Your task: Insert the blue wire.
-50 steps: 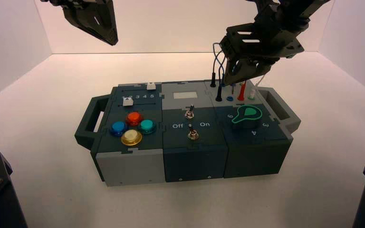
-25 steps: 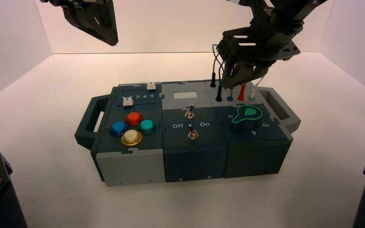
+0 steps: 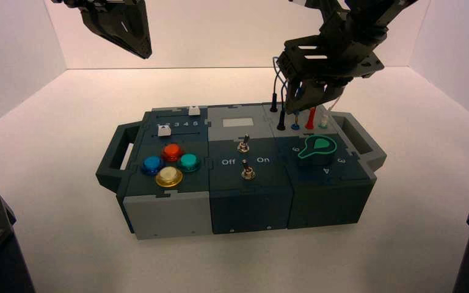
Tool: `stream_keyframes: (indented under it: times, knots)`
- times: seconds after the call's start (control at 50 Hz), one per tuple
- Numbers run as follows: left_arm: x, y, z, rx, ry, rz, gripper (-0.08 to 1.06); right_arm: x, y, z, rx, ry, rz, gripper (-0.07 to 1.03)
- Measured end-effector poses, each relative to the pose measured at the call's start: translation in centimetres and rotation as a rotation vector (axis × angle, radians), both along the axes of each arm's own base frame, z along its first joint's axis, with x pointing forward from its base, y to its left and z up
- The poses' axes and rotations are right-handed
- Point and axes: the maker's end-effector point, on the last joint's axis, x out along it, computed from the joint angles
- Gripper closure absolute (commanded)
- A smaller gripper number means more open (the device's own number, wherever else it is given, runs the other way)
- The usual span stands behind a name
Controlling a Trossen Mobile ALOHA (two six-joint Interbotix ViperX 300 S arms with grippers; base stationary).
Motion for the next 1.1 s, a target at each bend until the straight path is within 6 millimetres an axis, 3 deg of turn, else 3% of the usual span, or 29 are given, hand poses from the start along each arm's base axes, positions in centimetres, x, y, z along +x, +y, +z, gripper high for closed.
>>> stream_keyframes:
  times: [1.1]
  knots:
    - [-0.1,0.0,0.0,0.0,0.002,0.001,1.01,1.0,-0.4,-0.5,-0.014,0.026,-0.033,0.98]
